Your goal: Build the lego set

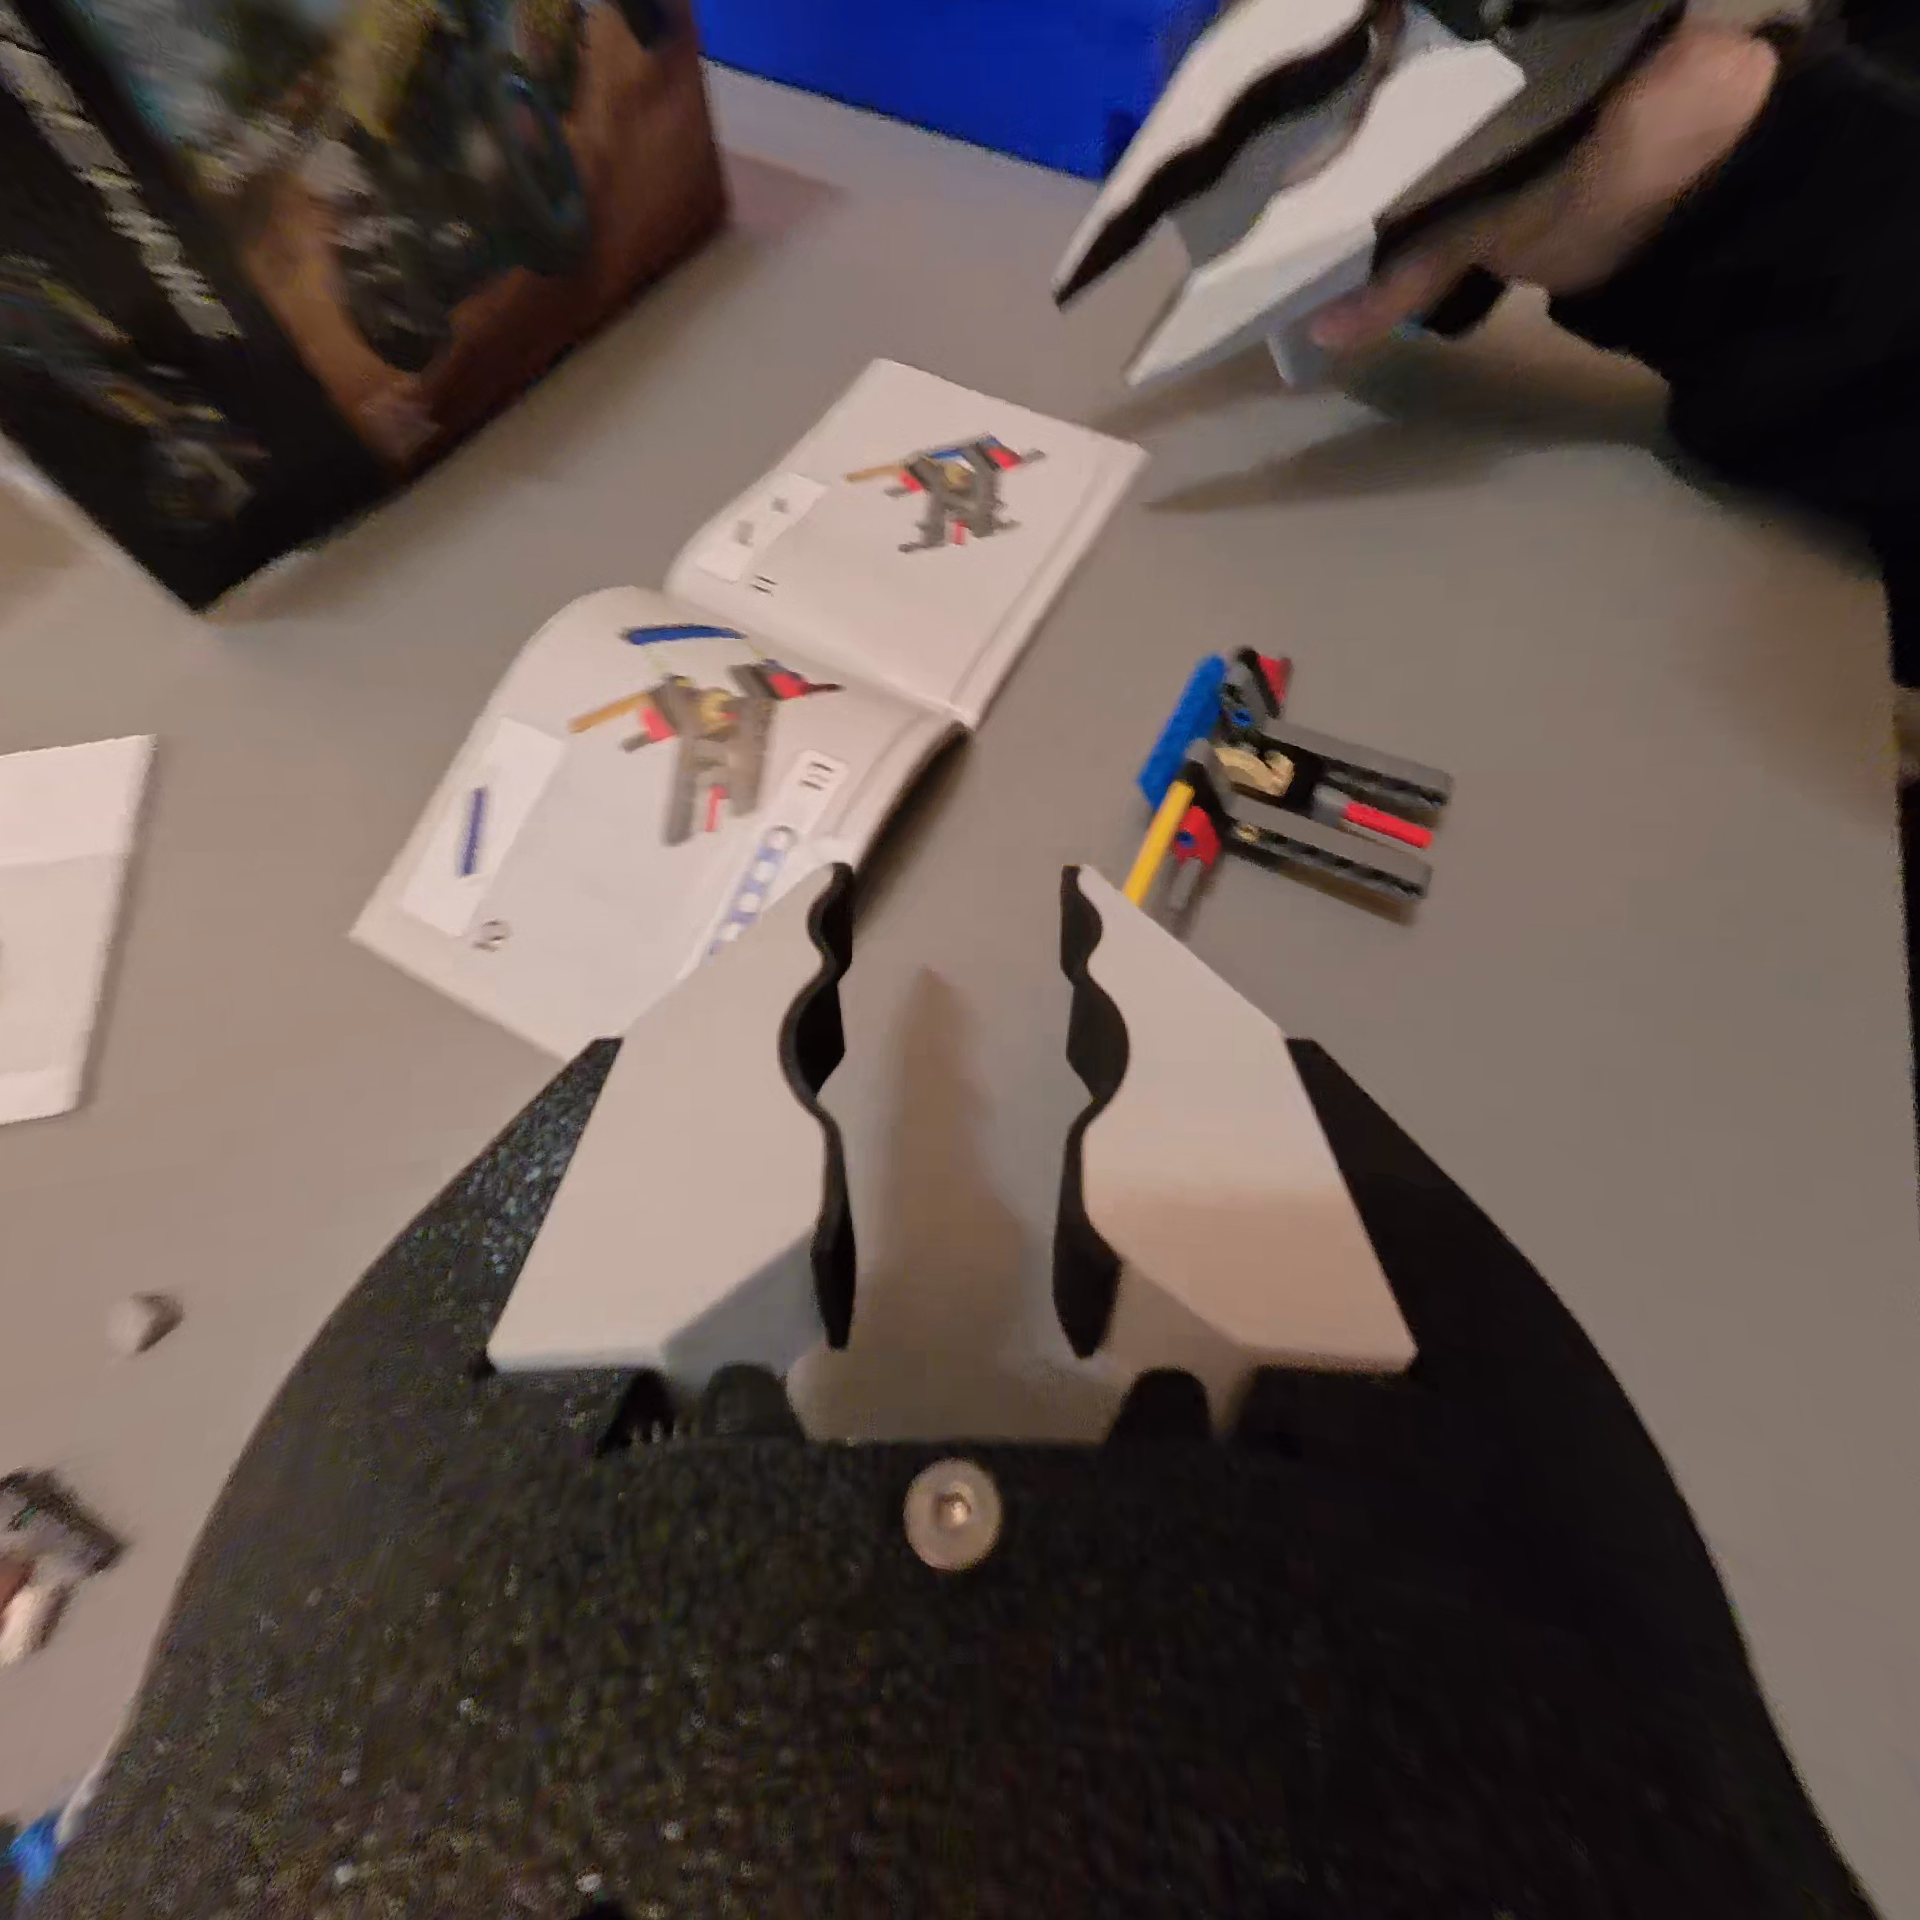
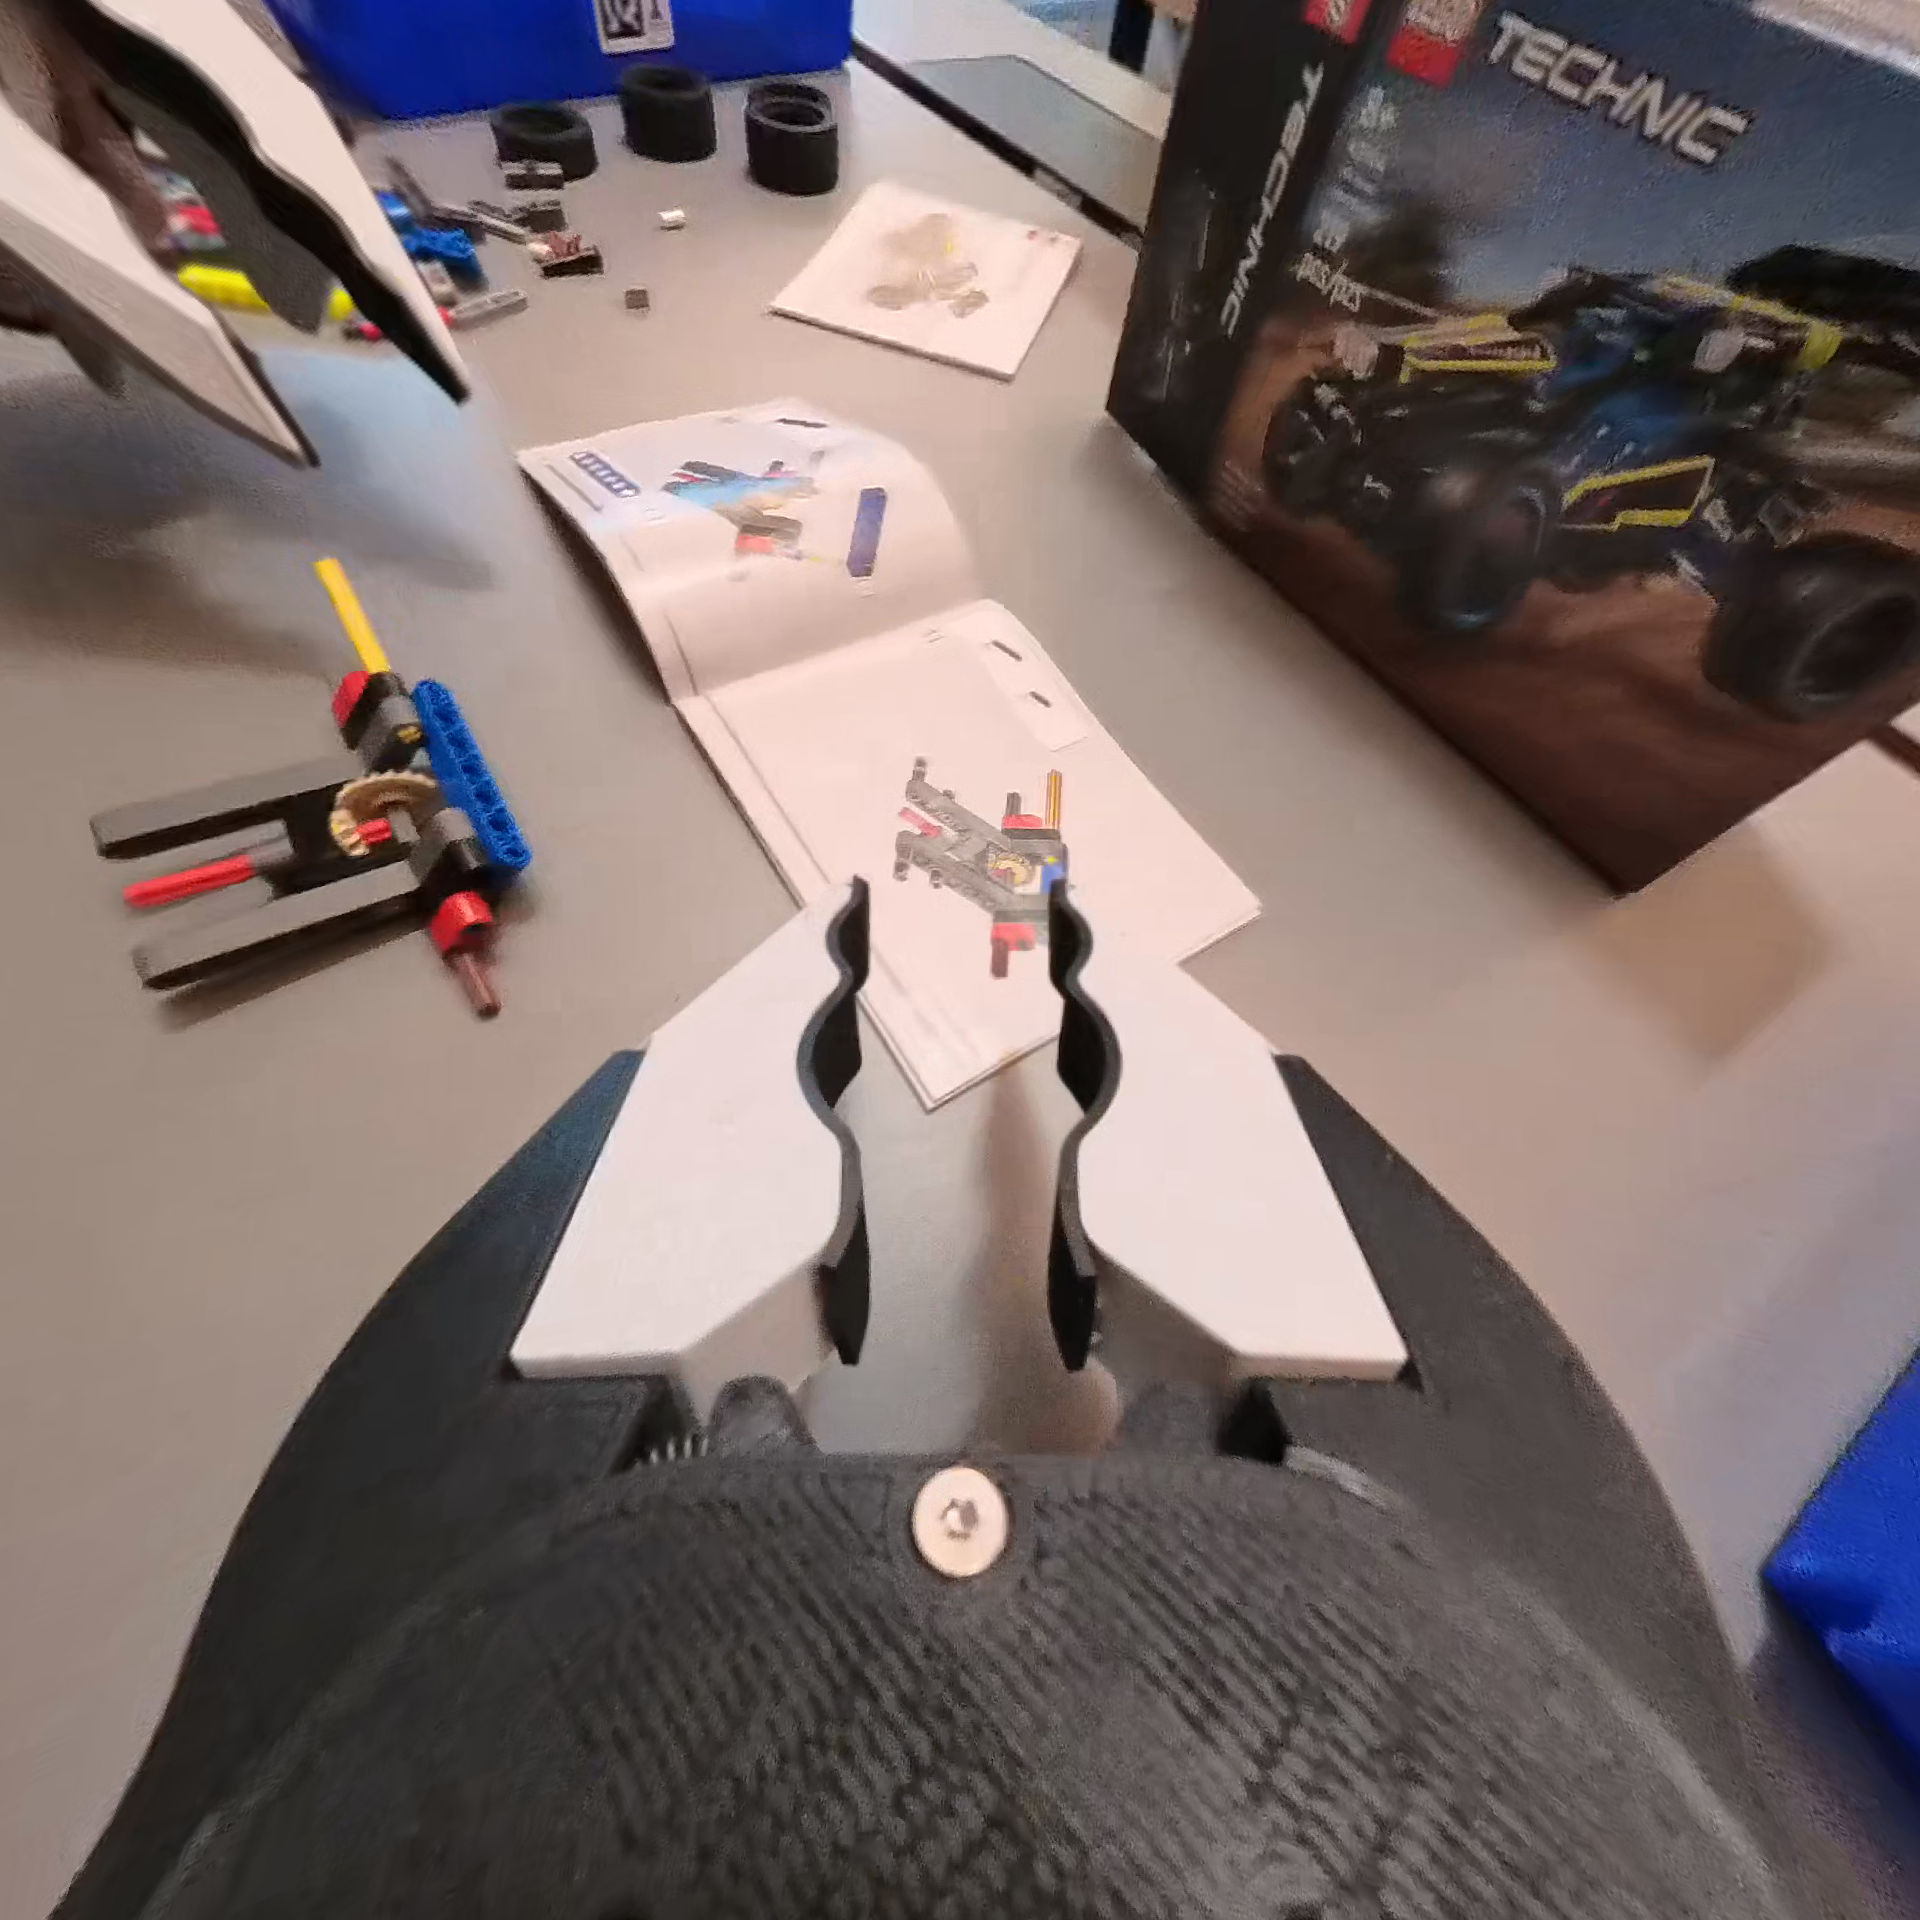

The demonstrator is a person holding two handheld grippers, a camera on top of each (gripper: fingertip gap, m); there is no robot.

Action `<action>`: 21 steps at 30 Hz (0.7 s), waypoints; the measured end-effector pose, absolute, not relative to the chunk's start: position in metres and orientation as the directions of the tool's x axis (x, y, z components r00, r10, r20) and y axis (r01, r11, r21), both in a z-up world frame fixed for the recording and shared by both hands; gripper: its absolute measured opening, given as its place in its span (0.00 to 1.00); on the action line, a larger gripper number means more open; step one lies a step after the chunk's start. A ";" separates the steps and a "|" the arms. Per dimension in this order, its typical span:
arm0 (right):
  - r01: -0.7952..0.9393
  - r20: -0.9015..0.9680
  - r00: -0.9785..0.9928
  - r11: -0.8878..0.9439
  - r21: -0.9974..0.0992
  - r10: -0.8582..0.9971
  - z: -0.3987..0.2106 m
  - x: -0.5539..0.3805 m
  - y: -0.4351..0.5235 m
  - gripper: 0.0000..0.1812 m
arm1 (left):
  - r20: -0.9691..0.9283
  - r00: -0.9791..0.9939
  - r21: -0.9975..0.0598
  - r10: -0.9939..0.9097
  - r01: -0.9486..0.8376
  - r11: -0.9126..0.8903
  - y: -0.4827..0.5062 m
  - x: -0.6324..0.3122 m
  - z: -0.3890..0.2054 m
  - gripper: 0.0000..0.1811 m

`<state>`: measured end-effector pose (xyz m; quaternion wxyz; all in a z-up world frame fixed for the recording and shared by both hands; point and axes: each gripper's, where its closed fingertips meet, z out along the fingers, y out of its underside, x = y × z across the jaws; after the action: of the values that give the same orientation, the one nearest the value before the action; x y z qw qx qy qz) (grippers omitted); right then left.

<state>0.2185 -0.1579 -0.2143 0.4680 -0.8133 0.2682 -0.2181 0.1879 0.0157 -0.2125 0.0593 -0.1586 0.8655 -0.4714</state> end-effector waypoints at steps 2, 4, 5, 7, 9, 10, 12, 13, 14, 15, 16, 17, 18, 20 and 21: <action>-0.257 0.087 0.751 -0.412 -0.874 -0.654 -0.219 0.227 -0.157 0.19 | 0.031 -0.915 -0.861 -0.403 -0.229 0.454 0.024 0.201 -0.203 0.20; -0.261 0.088 0.753 -0.419 -0.870 -0.652 -0.223 0.231 -0.154 0.18 | 0.009 -0.881 -0.876 -0.473 -0.235 0.422 0.035 0.213 -0.195 0.19; -0.262 0.103 0.756 -0.443 -0.857 -0.647 -0.227 0.232 -0.155 0.19 | -0.006 -0.869 -0.881 -0.495 -0.230 0.413 0.040 0.217 -0.193 0.19; -0.268 0.141 0.744 -0.485 -0.833 -0.653 -0.233 0.237 -0.159 0.19 | -0.023 -0.846 -0.887 -0.532 -0.228 0.401 0.050 0.223 -0.189 0.18; -0.287 0.152 0.755 -0.530 -0.798 -0.638 -0.243 0.236 -0.161 0.17 | -0.020 -0.831 -0.890 -0.556 -0.238 0.388 0.057 0.227 -0.186 0.16; -0.303 0.165 0.758 -0.564 -0.768 -0.632 -0.250 0.235 -0.164 0.17 | -0.016 -0.828 -0.891 -0.560 -0.243 0.385 0.060 0.228 -0.186 0.15; -0.301 0.176 0.760 -0.578 -0.759 -0.626 -0.252 0.234 -0.165 0.16 | -0.024 -0.819 -0.889 -0.574 -0.245 0.386 0.066 0.230 -0.184 0.16; -0.298 0.182 0.759 -0.582 -0.756 -0.625 -0.252 0.234 -0.165 0.15 | -0.032 -0.808 -0.888 -0.588 -0.247 0.389 0.071 0.232 -0.183 0.15; -0.291 0.189 0.761 -0.587 -0.755 -0.621 -0.252 0.233 -0.164 0.14 | -0.040 -0.798 -0.886 -0.602 -0.251 0.391 0.076 0.233 -0.182 0.15; -0.285 0.192 0.767 -0.593 -0.753 -0.612 -0.253 0.232 -0.163 0.12 | -0.045 -0.786 -0.884 -0.617 -0.257 0.392 0.082 0.235 -0.180 0.15; -0.281 0.192 0.773 -0.596 -0.752 -0.605 -0.253 0.231 -0.162 0.11 | -0.052 -0.768 -0.882 -0.638 -0.265 0.390 0.089 0.237 -0.178 0.15; -0.283 0.186 0.775 -0.595 -0.753 -0.604 -0.253 0.230 -0.162 0.10 | -0.059 -0.746 -0.881 -0.663 -0.273 0.386 0.097 0.240 -0.176 0.15; -0.291 0.176 0.774 -0.589 -0.754 -0.608 -0.253 0.230 -0.163 0.11 | -0.068 -0.725 -0.880 -0.685 -0.280 0.383 0.107 0.242 -0.173 0.15; -0.300 0.174 0.765 -0.581 -0.756 -0.621 -0.252 0.231 -0.167 0.13 | -0.094 -0.672 -0.878 -0.734 -0.291 0.380 0.132 0.247 -0.165 0.14; -0.301 0.182 0.757 -0.582 -0.756 -0.627 -0.252 0.232 -0.169 0.13 | -0.112 -0.635 -0.876 -0.764 -0.299 0.378 0.147 0.250 -0.162 0.14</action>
<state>0.2320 -0.1693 -0.2523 0.3694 -0.8615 0.2693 -0.2211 0.2496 0.1470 -0.1617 0.2617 -0.3377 0.7876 -0.4441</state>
